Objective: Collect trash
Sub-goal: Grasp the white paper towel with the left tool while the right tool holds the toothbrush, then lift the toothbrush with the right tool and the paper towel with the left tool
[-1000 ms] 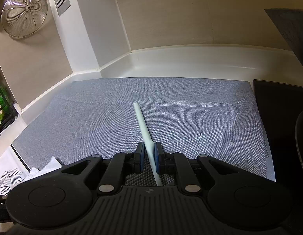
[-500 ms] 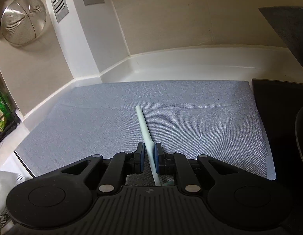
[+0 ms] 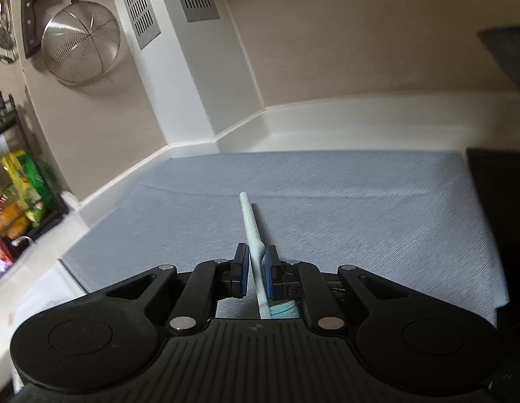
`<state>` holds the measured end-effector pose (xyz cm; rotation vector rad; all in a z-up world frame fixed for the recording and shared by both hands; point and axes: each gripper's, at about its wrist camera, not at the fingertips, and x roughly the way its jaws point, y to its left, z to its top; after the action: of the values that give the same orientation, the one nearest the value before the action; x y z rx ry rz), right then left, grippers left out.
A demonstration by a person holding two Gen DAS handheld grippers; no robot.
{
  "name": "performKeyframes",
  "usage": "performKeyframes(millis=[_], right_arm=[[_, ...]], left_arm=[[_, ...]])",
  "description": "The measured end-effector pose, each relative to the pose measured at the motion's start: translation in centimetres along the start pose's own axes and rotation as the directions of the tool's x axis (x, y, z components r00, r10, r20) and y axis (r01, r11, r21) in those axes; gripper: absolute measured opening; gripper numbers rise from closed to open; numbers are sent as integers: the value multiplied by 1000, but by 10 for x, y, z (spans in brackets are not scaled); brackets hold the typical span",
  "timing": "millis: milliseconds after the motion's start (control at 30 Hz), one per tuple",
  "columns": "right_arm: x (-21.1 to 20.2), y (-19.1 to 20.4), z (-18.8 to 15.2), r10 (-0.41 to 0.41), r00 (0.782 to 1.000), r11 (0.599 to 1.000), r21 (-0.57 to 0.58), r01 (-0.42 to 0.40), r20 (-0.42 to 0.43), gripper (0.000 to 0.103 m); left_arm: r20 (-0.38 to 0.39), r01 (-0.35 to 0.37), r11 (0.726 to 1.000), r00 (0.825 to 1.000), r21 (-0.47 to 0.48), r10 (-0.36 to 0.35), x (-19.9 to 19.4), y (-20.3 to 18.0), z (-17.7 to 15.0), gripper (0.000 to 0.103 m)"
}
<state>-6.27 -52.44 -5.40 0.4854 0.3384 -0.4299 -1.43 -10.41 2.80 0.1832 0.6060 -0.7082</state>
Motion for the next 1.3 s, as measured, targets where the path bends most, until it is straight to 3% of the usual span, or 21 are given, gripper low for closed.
performKeyframes(millis=[200, 400, 667, 767, 933, 1300], right_arm=[[-3, 8, -1, 50, 999, 998, -31, -50, 12, 11], [-28, 9, 0, -17, 1000, 1000, -9, 17, 7, 11], [-99, 41, -13, -1, 997, 993, -115, 10, 81, 11], [-108, 55, -21, -28, 994, 980, -192, 47, 101, 11], [-110, 57, -27, -45, 994, 983, -170, 62, 101, 11], [-165, 90, -30, 45, 976, 970, -242, 8, 213, 11]], left_arm=[[-14, -20, 999, 1000, -45, 19, -31, 23, -26, 2], [-30, -49, 997, 998, -55, 48, -45, 39, -51, 2], [-37, -10, 998, 999, -66, 7, -46, 34, -72, 2], [-36, 7, 998, 999, -70, -10, -48, 32, -78, 2], [-32, 16, 997, 999, -79, -18, -56, 31, -85, 2], [-2, 9, 996, 1000, -94, -9, -70, 34, -90, 2]])
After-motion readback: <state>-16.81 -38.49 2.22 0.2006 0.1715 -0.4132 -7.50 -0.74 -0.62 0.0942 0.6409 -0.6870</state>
